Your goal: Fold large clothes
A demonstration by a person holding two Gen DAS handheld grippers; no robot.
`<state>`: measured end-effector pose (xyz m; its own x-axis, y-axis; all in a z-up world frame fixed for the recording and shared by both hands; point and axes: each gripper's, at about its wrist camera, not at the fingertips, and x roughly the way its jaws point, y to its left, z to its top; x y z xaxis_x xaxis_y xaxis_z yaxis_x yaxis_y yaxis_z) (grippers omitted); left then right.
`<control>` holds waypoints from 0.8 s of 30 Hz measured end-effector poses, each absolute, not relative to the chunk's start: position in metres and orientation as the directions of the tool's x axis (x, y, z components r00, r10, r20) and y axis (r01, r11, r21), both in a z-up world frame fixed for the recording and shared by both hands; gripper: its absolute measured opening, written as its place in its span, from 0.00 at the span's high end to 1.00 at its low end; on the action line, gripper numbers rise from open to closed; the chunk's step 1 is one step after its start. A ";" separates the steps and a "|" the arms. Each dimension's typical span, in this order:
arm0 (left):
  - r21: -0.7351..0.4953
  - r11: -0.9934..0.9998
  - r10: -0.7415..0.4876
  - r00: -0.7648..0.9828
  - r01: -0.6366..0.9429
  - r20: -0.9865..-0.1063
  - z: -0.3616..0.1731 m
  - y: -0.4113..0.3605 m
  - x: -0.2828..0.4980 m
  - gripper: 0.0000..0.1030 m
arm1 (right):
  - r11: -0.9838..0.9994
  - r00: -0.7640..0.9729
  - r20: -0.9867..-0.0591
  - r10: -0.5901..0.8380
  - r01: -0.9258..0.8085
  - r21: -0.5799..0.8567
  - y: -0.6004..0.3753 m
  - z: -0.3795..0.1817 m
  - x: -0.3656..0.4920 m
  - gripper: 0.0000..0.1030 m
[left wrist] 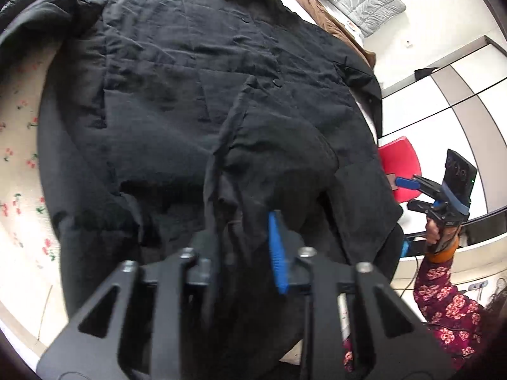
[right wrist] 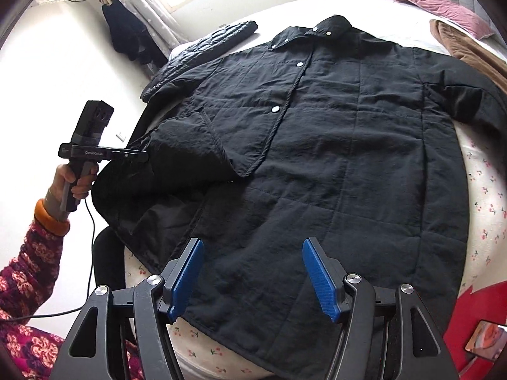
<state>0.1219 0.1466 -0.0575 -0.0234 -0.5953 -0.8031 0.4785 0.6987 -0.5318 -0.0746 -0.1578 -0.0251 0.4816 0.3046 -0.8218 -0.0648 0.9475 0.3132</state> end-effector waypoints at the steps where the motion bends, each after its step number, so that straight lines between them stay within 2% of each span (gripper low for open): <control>1: -0.532 0.673 -0.608 -0.027 0.513 -0.794 -0.053 0.142 0.113 0.92 | 0.945 0.474 -0.824 0.310 -0.061 0.321 -0.157 -0.029 -0.071 0.36; 5: -0.522 0.457 -0.678 -0.098 0.720 -0.729 -0.022 0.123 0.049 0.92 | 0.938 0.455 -0.830 0.324 -0.042 0.344 -0.157 -0.037 -0.061 0.36; 8: -0.494 0.328 -0.658 -0.180 0.805 -0.731 -0.009 0.116 -0.001 0.91 | 0.938 0.437 -0.838 0.326 -0.040 0.344 -0.159 -0.041 -0.058 0.36; 10: -0.462 0.304 -0.630 -0.188 0.833 -0.754 -0.006 0.115 -0.022 0.74 | 0.938 0.429 -0.842 0.326 -0.038 0.344 -0.158 -0.043 -0.056 0.36; 12: -0.448 0.298 -0.625 -0.182 0.843 -0.759 0.002 0.120 -0.034 0.71 | 0.936 0.425 -0.843 0.331 -0.036 0.349 -0.157 -0.045 -0.054 0.36; 14: -0.418 0.342 -0.646 -0.112 0.841 -0.755 0.012 0.136 -0.031 0.64 | 0.935 0.425 -0.841 0.335 -0.037 0.354 -0.154 -0.046 -0.054 0.36; 16: -0.384 0.446 -0.658 0.005 0.809 -0.753 0.018 0.157 -0.017 0.39 | 0.933 0.424 -0.839 0.342 -0.046 0.357 -0.149 -0.047 -0.053 0.36; 17: -0.366 0.530 -0.646 0.083 0.765 -0.759 0.018 0.172 -0.006 0.36 | 0.933 0.422 -0.839 0.345 -0.051 0.357 -0.147 -0.048 -0.052 0.36; 21: -0.323 0.809 -0.492 0.265 0.491 -0.829 -0.004 0.232 0.039 0.35 | 0.939 0.403 -0.852 0.335 -0.074 0.334 -0.133 -0.054 -0.048 0.36; 24: -0.367 0.872 -0.444 0.207 0.326 -0.872 -0.039 0.260 0.055 0.35 | 0.941 0.396 -0.857 0.331 -0.074 0.329 -0.129 -0.059 -0.045 0.36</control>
